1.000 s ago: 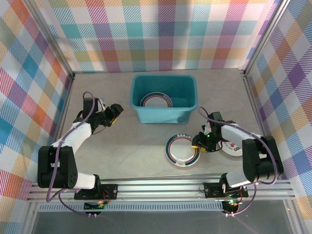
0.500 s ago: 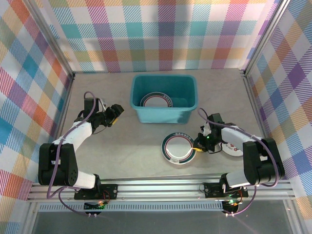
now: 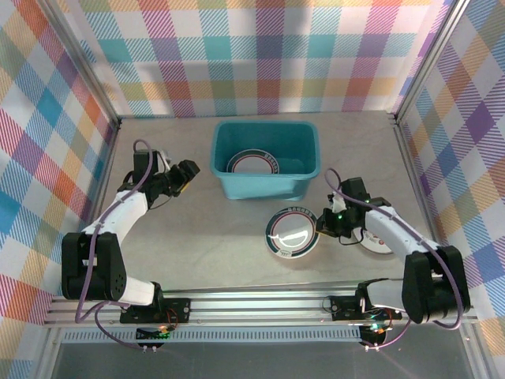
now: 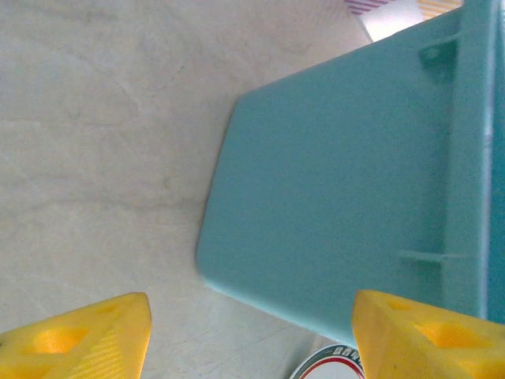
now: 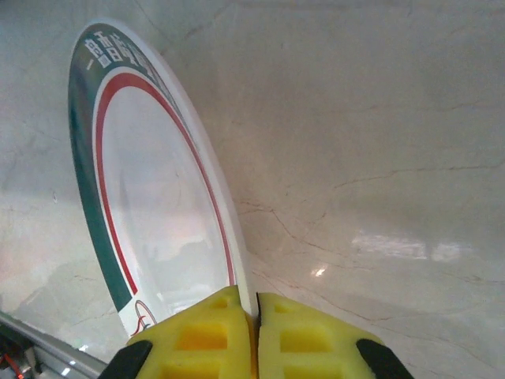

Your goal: Place the plates into the plastic bin on the countertop

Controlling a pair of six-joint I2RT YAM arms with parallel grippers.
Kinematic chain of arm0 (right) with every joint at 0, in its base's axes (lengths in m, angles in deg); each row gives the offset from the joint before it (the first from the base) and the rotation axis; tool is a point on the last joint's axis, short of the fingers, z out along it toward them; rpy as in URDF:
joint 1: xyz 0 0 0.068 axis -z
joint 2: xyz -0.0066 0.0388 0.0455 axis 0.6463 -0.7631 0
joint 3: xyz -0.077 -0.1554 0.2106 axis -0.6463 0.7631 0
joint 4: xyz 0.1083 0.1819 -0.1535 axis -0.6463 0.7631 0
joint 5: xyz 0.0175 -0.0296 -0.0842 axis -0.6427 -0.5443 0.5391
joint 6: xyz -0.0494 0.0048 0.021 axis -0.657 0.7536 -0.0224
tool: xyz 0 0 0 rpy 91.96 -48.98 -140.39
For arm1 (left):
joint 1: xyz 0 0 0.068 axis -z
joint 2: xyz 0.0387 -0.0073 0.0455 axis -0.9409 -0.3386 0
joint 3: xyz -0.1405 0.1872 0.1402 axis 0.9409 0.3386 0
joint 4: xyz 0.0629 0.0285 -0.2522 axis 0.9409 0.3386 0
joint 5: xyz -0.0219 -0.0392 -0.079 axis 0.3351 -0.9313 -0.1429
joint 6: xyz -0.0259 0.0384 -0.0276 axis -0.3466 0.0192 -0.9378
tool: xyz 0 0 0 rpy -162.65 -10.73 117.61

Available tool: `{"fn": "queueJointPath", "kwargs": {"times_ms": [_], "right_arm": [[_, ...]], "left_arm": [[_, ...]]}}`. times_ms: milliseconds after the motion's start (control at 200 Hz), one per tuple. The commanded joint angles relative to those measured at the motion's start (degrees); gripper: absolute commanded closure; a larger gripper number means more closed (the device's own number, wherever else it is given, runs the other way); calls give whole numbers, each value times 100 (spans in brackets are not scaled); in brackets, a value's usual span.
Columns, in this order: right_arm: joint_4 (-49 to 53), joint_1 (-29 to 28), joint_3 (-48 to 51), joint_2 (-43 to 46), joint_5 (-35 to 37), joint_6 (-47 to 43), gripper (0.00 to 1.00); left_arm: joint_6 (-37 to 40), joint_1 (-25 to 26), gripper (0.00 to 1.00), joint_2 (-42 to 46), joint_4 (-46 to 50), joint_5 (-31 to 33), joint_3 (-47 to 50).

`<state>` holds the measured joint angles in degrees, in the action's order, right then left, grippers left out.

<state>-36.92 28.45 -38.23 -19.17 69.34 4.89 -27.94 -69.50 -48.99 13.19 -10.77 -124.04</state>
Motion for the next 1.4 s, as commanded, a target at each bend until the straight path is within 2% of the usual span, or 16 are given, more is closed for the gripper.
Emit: {"fn": "queueJointPath", "kwargs": {"times_ms": [0,220,680,1050,1240,1315,1395], "right_arm": [[513,59,-314,166,508,-245,100],[984,282,-740,175,815,-418,100],[1449,1243,-1603,321,1041,-669,100],[1710,1844,-2841,-147,1414,-709,100],[1883,1991,-3824,-408,1706,-741,100],[1871,1991,-4239,-499,1660,-665,100],[1656,1995,-4573,-568,1280,-548,100]], "left_arm": [[168,25,32,-80,166,-8,-395],[187,76,32,-345,183,-19,-788],[134,113,32,-871,81,-134,-1334],[168,114,32,-1344,80,-188,-1908],[226,114,32,-1639,125,-283,-2387],[254,137,32,-1777,130,-345,-2558],[306,164,32,-1942,134,-402,-2754]]}}
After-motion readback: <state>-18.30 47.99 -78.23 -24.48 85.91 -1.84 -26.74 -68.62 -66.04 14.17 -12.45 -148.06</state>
